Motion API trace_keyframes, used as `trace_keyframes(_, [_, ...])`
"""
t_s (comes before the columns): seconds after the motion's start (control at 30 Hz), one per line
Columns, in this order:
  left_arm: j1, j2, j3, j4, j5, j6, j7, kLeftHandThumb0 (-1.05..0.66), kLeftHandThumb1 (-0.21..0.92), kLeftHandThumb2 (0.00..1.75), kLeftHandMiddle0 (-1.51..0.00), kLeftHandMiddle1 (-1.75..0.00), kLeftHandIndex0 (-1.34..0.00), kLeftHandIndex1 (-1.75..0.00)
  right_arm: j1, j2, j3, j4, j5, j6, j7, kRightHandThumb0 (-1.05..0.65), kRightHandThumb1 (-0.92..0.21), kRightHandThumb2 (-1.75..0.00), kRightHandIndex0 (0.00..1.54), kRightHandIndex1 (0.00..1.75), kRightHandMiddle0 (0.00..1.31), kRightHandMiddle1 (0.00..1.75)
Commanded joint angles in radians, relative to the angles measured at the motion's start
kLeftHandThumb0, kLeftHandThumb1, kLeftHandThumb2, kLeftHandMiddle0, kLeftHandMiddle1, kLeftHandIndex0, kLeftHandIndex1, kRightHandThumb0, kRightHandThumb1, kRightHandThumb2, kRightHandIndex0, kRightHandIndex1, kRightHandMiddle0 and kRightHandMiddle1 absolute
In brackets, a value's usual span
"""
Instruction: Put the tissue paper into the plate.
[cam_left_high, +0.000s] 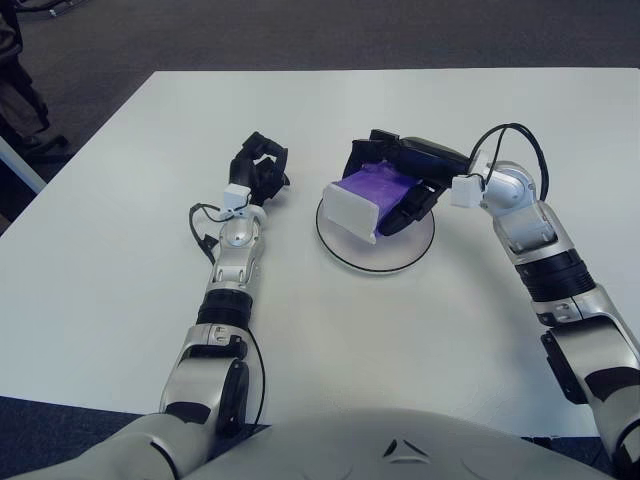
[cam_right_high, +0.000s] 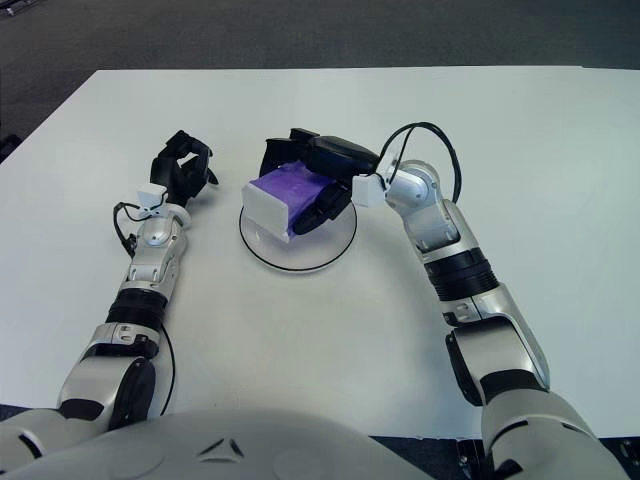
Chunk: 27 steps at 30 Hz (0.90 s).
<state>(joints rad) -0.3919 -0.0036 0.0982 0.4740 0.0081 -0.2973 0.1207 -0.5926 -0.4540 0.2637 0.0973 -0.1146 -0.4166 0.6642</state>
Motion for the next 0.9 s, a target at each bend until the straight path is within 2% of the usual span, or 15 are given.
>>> trace_keyframes(0.0, [0.126,-0.017,0.002,0.072,0.000,0.008,0.009,-0.35,0.92,0.36,-0.88,-1.75,-0.64,-1.75,0.002,0.020,-0.023,-0.017,0.067,0.013,0.015,-0.47,-0.88,-0.01,0.37,0.08,0.26,0.31])
trace_keyframes(0.1, [0.126,-0.017,0.001,0.072,0.000,0.009,0.009,-0.35,0.92,0.36,-0.88,-1.75,-0.64,-1.75,0.004,0.026,-0.033,-0.020,0.092,0.012,0.015,-0.51,-0.88,0.00,0.32,0.02,0.27,0.19])
trace_keyframes(0.23, [0.126,-0.016,0.001,0.072,0.001,0.009,0.009,-0.35,0.92,0.36,-0.88,-1.75,-0.64,-1.75,0.008,0.023,-0.048,-0.033,0.112,0.017,0.019,-0.54,-0.88,0.00,0.28,0.01,0.26,0.13])
trace_keyframes(0.63, [0.124,-0.014,0.001,0.076,0.001,0.008,0.007,-0.35,0.92,0.37,-0.88,-1.75,-0.64,-1.75,0.004,-0.014,-0.093,-0.073,0.162,0.057,0.059,-0.59,-0.88,0.00,0.17,0.00,0.23,0.07])
trace_keyframes(0.87, [0.125,-0.016,-0.001,0.074,0.002,0.008,0.009,-0.35,0.92,0.37,-0.88,-1.75,-0.64,-1.75,0.014,-0.062,-0.132,-0.097,0.176,0.087,0.087,-0.61,-0.89,0.00,0.13,0.00,0.23,0.05])
